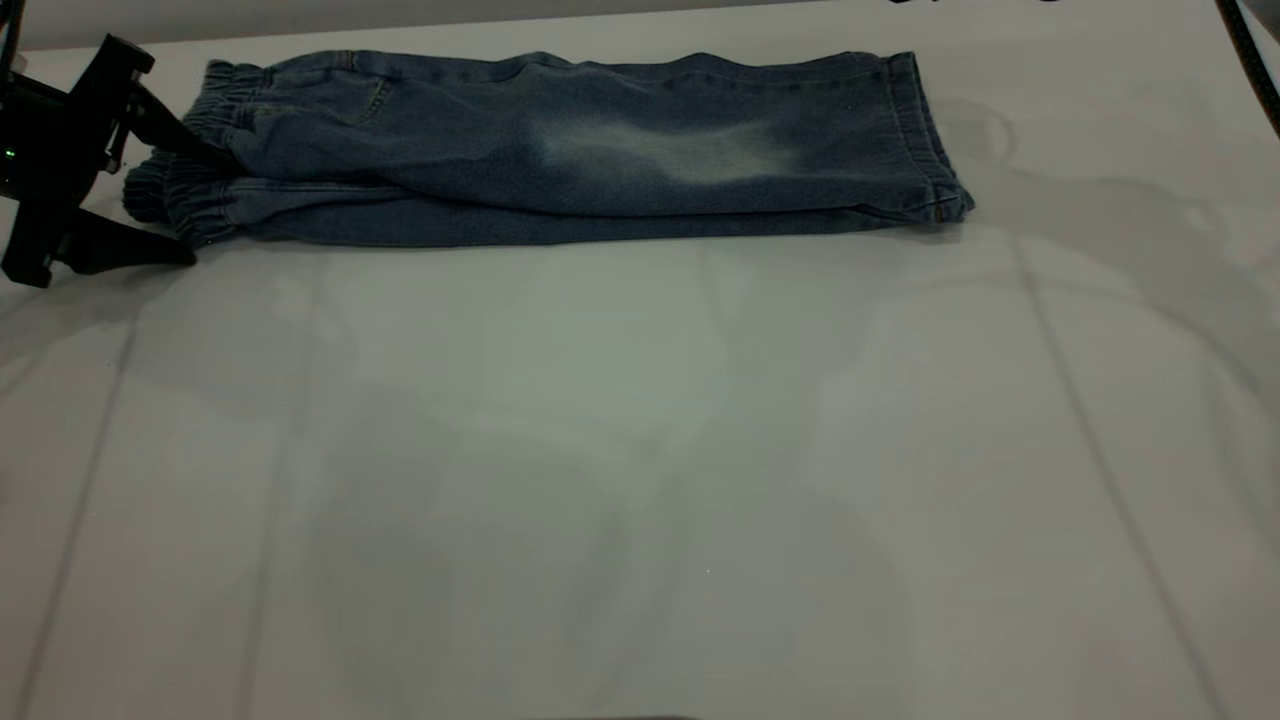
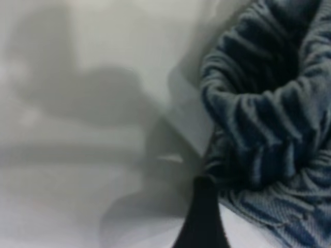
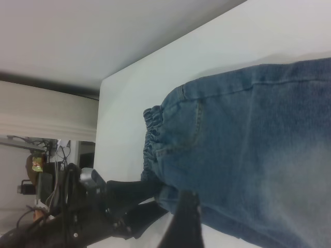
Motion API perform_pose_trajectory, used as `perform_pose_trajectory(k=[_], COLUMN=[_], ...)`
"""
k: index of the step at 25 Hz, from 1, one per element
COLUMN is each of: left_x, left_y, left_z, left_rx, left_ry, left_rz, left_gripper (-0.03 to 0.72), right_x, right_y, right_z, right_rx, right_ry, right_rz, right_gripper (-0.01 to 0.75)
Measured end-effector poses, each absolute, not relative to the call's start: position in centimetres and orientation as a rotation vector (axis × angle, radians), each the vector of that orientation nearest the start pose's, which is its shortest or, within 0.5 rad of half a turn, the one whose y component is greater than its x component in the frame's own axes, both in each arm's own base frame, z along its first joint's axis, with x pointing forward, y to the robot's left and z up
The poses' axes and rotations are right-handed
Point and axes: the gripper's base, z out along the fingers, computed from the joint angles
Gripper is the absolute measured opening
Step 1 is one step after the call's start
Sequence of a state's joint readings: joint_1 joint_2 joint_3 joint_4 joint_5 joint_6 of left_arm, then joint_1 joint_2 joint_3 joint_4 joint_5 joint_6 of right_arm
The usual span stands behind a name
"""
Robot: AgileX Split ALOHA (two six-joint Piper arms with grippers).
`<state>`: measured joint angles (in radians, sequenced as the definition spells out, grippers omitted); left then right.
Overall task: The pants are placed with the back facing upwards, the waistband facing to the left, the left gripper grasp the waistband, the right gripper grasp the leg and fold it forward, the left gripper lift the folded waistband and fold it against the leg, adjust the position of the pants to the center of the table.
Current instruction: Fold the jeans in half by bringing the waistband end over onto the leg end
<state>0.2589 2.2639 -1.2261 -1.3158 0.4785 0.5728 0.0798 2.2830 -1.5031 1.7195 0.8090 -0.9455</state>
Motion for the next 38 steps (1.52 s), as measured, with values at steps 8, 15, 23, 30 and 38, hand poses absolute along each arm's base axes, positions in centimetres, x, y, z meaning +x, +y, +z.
perform_pose_trajectory(k=[8,15,23,30,38], left_x=[40.9,41.2,40.9,40.1,39.3], left_y=[6.8,6.7,4.5,1.4,0.7], left_z=[5.2,7.4,15.8,20.2,21.6], left_rx=[-1.126,-0.948,-0.557,-0.316,-0.227], left_ry=[2.418,2.425,2.399,2.386,2.389], left_rz=[-0.734,-0.719,-0.678,-0.661,-0.705], left_gripper=[0.107,0.066,0.065,0.064,0.063], right_x=[46.8,46.5,46.2,46.9,44.5], right_y=[10.3,11.9,16.6,21.5,28.0], right_z=[13.5,13.5,13.0,10.2,6.3], right_rx=[0.317,0.291,0.247,0.155,0.016], right_ry=[2.215,2.234,2.292,2.363,2.474], right_rz=[1.365,1.373,1.202,1.219,1.261], right_gripper=[0.586,0.586,0.586,0.586,0.586])
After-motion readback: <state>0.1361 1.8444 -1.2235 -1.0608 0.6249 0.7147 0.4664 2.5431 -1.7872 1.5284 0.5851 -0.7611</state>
